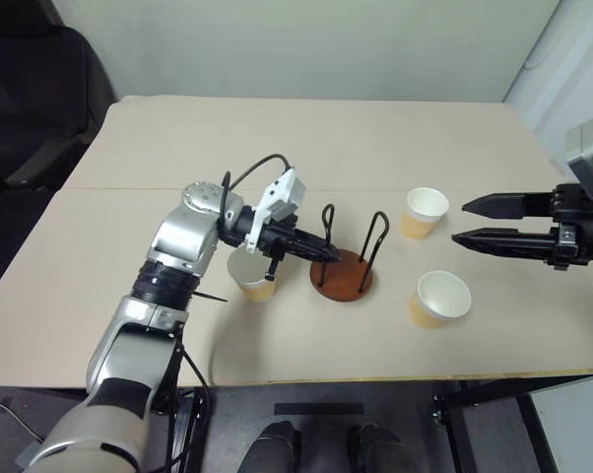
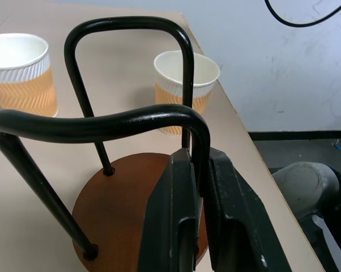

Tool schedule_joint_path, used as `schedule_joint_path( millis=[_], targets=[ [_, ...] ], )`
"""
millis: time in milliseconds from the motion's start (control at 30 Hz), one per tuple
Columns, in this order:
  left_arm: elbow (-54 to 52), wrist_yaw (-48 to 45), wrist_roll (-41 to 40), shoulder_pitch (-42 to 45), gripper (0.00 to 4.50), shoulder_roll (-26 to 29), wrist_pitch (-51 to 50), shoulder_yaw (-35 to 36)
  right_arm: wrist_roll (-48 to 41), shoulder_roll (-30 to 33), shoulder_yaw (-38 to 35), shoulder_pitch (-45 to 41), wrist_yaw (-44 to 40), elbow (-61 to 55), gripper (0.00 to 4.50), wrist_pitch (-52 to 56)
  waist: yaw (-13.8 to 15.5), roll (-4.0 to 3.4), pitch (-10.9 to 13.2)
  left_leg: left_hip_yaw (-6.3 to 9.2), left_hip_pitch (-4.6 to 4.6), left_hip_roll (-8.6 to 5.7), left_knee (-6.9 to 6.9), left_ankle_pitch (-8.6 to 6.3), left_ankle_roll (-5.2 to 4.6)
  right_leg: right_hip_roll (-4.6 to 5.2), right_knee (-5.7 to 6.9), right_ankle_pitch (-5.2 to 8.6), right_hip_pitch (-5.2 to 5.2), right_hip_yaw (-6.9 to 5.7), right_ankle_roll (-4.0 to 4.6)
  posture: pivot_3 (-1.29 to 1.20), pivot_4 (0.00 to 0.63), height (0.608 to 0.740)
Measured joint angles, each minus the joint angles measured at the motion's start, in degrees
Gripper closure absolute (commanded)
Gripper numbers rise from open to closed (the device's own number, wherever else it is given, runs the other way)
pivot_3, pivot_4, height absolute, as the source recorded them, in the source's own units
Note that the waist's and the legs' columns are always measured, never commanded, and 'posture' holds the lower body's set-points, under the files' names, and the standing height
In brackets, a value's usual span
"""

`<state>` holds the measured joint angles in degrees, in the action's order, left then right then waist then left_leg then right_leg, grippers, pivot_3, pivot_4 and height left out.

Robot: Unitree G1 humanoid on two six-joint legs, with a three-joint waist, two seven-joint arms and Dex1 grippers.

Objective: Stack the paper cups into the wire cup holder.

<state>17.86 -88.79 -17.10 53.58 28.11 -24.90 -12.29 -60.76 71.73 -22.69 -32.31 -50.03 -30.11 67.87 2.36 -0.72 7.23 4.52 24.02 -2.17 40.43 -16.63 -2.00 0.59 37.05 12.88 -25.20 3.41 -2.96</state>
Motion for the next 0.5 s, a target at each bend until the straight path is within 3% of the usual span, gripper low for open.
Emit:
schedule_joint_path(
  millis=[500],
  targets=[
    [0.0,2.0,0.1,-2.4,4.48,-0.4,1.2,-1.1,0.4,0.6,0.0,0.5,0.1,0.3,2.12,-1.8,0.0,0.00,0.0,0.00,0.00,0.00,0.02,0.00,0.00,0.01,0.00,-0.01,0.01,0.00,-0.01,0.00,0.150,0.740]
  ],
)
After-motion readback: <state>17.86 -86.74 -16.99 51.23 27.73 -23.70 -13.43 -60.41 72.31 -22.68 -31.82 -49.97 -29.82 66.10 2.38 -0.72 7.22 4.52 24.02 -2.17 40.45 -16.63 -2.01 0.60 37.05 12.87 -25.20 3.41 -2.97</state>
